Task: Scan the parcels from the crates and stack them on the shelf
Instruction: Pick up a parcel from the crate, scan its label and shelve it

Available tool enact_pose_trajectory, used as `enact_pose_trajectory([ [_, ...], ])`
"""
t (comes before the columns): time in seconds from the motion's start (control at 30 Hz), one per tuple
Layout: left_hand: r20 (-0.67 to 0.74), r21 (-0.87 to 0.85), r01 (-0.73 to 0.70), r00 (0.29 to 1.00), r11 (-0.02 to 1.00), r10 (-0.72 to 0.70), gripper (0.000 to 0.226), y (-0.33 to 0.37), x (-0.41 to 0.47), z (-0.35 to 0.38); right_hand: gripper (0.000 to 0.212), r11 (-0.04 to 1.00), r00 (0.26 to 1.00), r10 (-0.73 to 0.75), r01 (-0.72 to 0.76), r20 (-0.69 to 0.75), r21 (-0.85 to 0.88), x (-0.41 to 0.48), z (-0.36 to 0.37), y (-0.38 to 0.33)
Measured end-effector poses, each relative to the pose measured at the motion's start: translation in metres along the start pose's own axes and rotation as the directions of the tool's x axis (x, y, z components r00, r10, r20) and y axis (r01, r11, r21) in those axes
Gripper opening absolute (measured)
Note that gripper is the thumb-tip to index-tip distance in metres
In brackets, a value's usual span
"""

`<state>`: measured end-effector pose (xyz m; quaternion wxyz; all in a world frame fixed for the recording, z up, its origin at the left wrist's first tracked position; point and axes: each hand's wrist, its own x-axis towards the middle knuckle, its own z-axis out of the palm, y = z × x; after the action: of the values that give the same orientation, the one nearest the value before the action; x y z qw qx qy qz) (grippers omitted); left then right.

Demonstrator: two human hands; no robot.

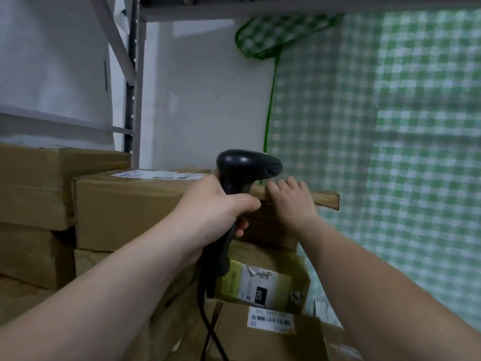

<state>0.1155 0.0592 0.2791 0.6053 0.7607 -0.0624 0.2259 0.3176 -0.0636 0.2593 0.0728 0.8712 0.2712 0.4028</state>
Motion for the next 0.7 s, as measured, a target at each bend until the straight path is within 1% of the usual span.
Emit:
enact_pose_trajectory([
  [0.07, -0.002, -0.015, 0.014, 1.0, 1.0, -0.014, 0.015, -0.004, 0.005, 0.005, 0.046, 0.999, 0.998, 0.013, -0.015, 0.065, 0.029, 0.003, 0.009, 0.0],
  [0.13, 0.004, 0.001, 0.022, 1.0, 1.0, -0.022, 0.015, -0.009, 0.008, 0.009, 0.045, 1.0, 0.997, 0.025, -0.024, 0.075, -0.008, 0.004, 0.013, 0.0],
  [0.2, 0.01, 0.042, 0.014, 1.0, 0.999, -0.015, 0.013, -0.013, 0.01, 0.013, 0.041, 0.999, 0.999, 0.035, -0.034, 0.039, -0.03, 0.003, 0.015, 0.001],
  [0.27, 0.004, 0.069, 0.019, 1.0, 0.997, -0.019, 0.01, -0.018, 0.012, 0.016, 0.04, 0.998, 0.998, 0.062, -0.062, 0.001, 0.026, 0.0, 0.013, 0.002],
  [0.33, -0.008, 0.068, 0.047, 0.999, 0.997, -0.047, 0.01, -0.021, 0.012, 0.02, 0.034, 0.995, 0.997, 0.073, -0.072, -0.011, 0.073, -0.004, 0.01, 0.003],
  [0.4, -0.011, 0.058, 0.074, 0.997, 0.996, -0.073, 0.011, -0.02, 0.012, 0.023, 0.03, 0.997, 0.998, 0.051, -0.05, -0.029, 0.056, -0.011, 0.006, 0.004],
  [0.47, -0.013, 0.049, 0.093, 0.996, 0.994, -0.093, 0.012, -0.018, 0.011, 0.024, 0.033, 0.998, 0.997, 0.052, -0.05, -0.057, 0.038, -0.017, 0.002, 0.005],
  [0.57, -0.021, 0.031, 0.115, 0.993, 0.993, -0.115, 0.012, -0.013, 0.009, 0.023, 0.035, 0.985, 0.992, 0.126, -0.124, -0.011, 0.119, -0.025, -0.005, 0.006],
  [0.63, -0.025, 0.024, 0.124, 0.992, 0.992, -0.123, 0.013, -0.009, 0.008, 0.021, 0.03, 0.981, 0.993, 0.114, -0.117, 0.031, 0.152, -0.026, -0.01, 0.005],
  [0.7, -0.028, 0.024, 0.129, 0.991, 0.991, -0.129, 0.014, -0.007, 0.007, 0.02, 0.03, 0.981, 0.996, 0.069, -0.078, 0.058, 0.18, -0.024, -0.011, 0.005],
])
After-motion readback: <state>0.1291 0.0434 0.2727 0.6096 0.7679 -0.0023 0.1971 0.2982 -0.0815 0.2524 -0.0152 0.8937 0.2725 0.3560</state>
